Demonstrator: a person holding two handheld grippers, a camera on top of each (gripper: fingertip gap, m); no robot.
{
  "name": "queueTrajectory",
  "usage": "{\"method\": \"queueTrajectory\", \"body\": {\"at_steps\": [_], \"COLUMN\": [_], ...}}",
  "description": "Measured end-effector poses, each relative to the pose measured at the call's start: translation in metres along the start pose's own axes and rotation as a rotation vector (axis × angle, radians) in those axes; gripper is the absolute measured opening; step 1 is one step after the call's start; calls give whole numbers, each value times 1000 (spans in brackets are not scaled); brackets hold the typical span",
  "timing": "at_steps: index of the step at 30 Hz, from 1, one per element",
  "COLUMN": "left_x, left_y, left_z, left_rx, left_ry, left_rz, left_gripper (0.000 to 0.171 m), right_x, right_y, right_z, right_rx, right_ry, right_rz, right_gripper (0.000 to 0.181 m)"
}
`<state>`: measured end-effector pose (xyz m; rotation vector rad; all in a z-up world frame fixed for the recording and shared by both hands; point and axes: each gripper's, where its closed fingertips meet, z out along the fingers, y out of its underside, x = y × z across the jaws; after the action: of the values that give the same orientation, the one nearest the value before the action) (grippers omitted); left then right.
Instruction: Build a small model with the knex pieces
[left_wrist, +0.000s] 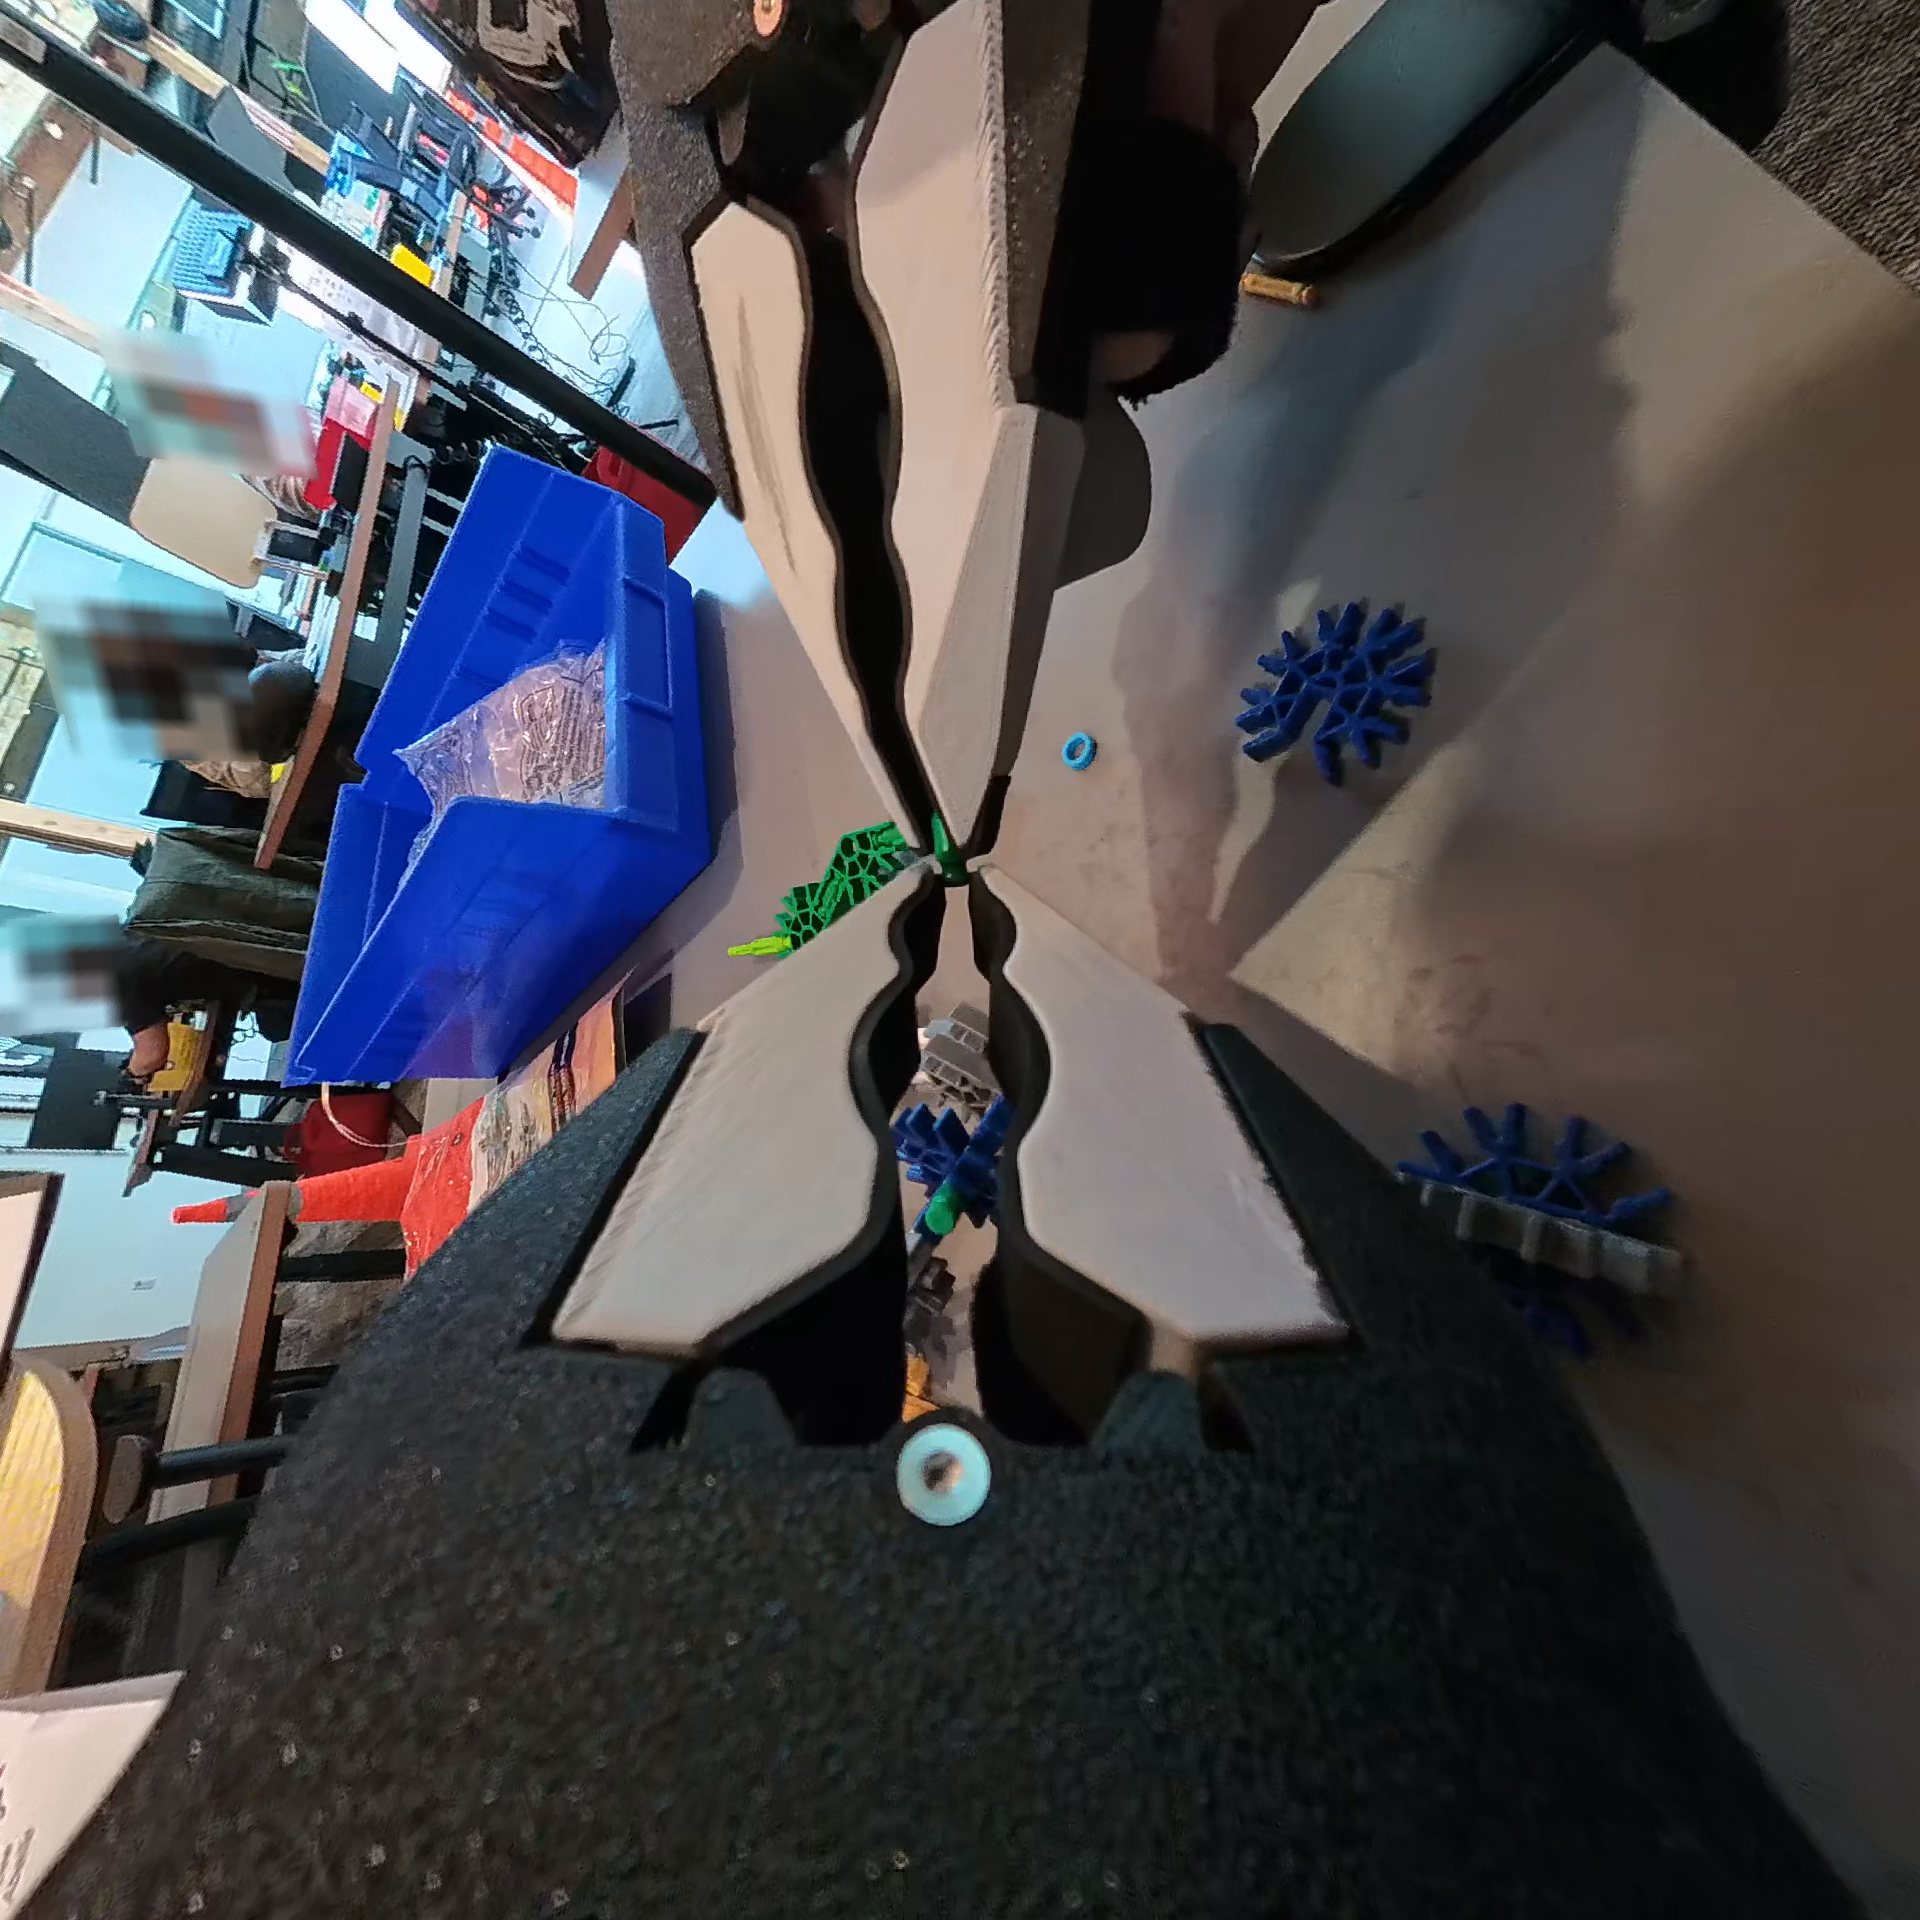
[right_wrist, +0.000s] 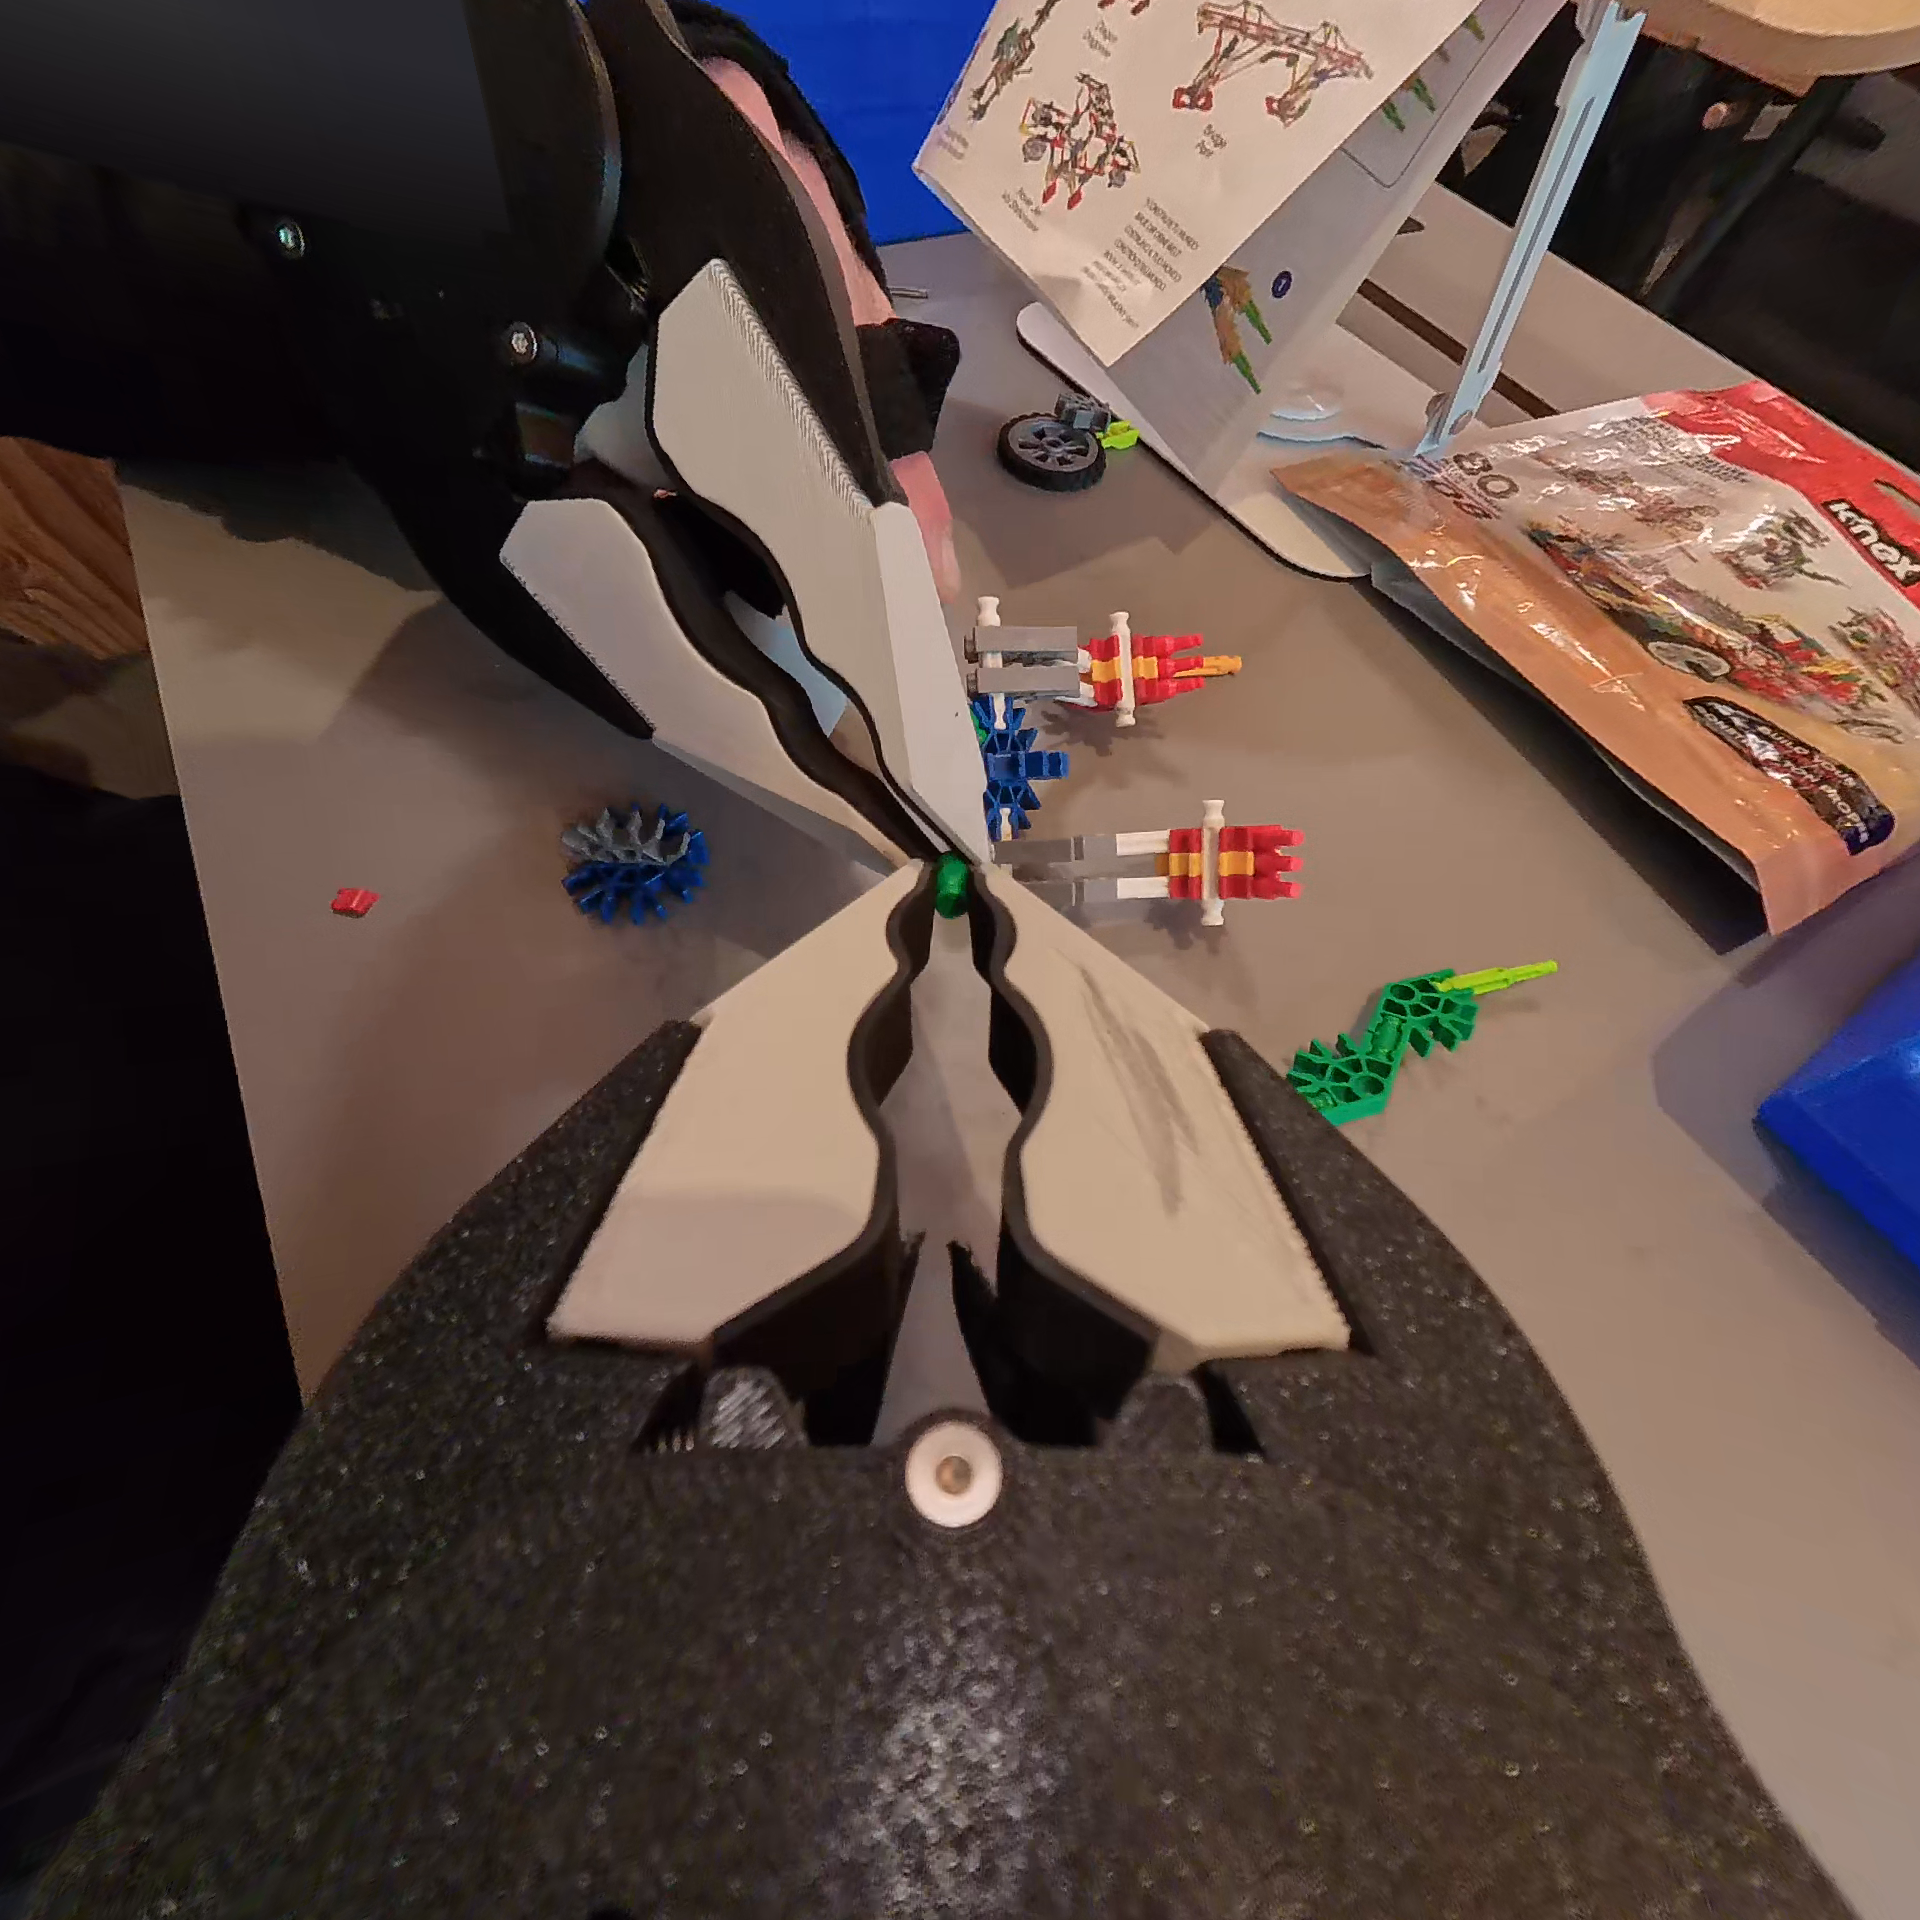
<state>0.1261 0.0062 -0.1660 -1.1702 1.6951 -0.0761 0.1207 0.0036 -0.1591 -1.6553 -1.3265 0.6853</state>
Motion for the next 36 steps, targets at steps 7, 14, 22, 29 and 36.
{"method": "queueTrajectory", "body": {"at_steps": [7, 14, 22, 29, 36], "left_x": [-1, -3, -3, -6, -20], "left_y": [-1, -2, -1, 4, 36], "left_z": [-2, -4, -3, -3, -26], "left_rx": [11, 16, 18, -5, -135], "left_ry": [7, 10, 17, 2, 44], "left_rz": [-17, -25, -38, -38, -123], "left_gripper": [4, 4, 4, 10, 54], "right_x": [-1, -1, 0, 3, 7], "right_y": [-2, -4, -3, -4, 2], "right_z": [-1, -2, -4, -4, 5], "right_rx": [16, 26, 25, 41, 19], "right_ry": [-8, -10, -8, -2, 9], "right_rz": [8, 13, 16, 43, 50], "right_gripper": [6, 6, 6, 5, 5]}}
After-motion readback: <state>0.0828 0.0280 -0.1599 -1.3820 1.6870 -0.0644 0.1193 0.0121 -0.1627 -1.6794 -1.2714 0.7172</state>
